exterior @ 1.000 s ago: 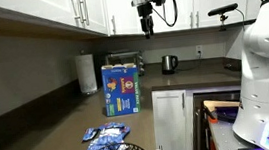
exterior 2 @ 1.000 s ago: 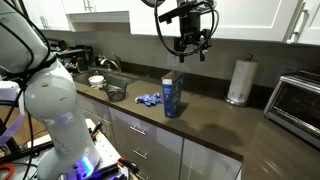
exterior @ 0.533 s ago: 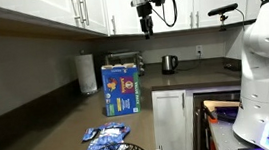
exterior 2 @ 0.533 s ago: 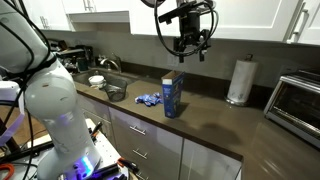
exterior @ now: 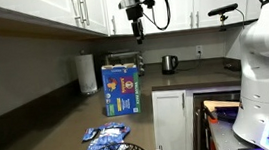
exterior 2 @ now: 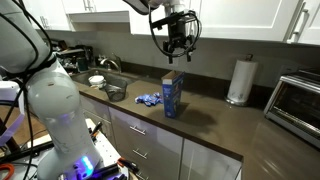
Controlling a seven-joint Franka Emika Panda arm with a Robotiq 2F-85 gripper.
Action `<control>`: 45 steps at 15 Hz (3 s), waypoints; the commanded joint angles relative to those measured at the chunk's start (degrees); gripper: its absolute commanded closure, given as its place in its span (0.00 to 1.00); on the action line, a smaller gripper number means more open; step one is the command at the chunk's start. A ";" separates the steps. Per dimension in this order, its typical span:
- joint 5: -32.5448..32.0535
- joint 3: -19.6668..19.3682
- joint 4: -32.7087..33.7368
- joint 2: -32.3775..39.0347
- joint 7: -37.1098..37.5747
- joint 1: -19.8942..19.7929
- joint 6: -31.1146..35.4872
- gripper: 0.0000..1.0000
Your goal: Put a packet on the counter into the box
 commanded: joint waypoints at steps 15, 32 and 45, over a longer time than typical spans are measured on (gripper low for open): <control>6.63 5.76 -0.46 4.92 -6.70 8.76 9.04 0.00; 24.42 10.62 -15.95 5.36 -13.01 16.86 27.52 0.00; 26.90 12.72 -9.94 26.66 -16.31 13.42 43.20 0.00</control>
